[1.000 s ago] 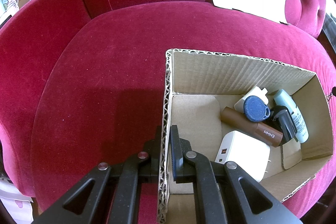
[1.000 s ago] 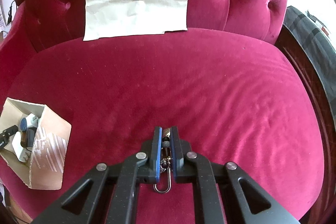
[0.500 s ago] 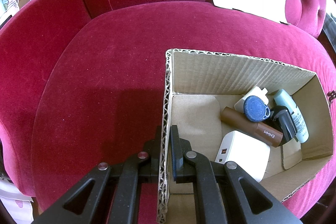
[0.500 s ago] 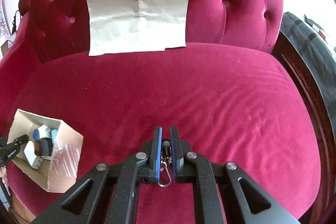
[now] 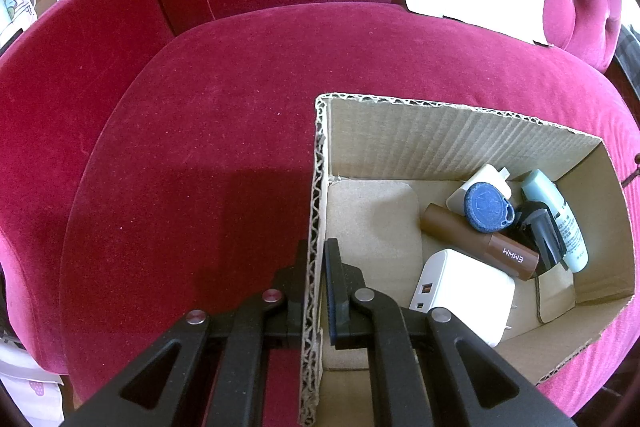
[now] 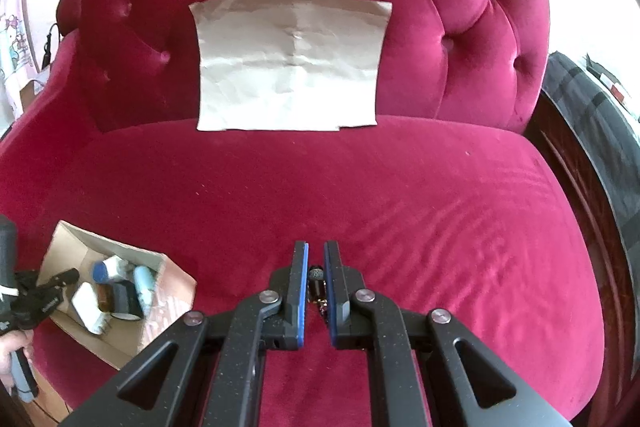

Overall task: Organize rigid objects
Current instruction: 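Lift the keychain with the right tool and carry it over the box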

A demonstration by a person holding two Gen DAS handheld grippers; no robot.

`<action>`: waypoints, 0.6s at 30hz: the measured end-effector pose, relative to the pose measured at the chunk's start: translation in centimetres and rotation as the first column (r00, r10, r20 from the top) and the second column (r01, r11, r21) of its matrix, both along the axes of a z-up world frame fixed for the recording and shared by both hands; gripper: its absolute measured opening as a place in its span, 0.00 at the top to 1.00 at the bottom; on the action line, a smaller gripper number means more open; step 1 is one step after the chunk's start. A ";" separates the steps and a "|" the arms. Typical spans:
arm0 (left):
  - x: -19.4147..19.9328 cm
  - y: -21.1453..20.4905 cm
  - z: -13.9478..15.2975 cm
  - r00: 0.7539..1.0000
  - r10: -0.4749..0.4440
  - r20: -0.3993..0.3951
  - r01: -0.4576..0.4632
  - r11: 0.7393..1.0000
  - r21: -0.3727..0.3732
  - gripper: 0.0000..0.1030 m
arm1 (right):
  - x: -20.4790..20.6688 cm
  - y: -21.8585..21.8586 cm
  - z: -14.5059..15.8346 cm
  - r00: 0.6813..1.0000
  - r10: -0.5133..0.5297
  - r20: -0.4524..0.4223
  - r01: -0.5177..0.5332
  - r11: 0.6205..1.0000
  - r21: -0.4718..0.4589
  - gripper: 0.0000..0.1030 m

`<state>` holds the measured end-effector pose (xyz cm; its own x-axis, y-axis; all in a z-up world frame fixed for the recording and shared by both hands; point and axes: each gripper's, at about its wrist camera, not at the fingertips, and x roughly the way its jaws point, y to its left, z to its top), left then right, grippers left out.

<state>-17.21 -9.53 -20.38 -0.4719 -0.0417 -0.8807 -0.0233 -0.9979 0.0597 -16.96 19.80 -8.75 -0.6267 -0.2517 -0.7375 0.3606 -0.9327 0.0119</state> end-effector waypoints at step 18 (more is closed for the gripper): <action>-0.1 0.3 0.0 1.000 0.000 0.000 0.000 1.000 -0.001 0.94 | 2.3 -4.8 4.0 0.995 0.081 -0.056 -0.084 0.995 -0.049 0.94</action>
<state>-17.30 -9.19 -20.39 -0.4717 -0.0426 -0.8807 -0.0236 -0.9979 0.0609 -14.66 15.04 -4.77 -0.6409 -0.3406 -0.6879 0.4375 -0.8984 0.0372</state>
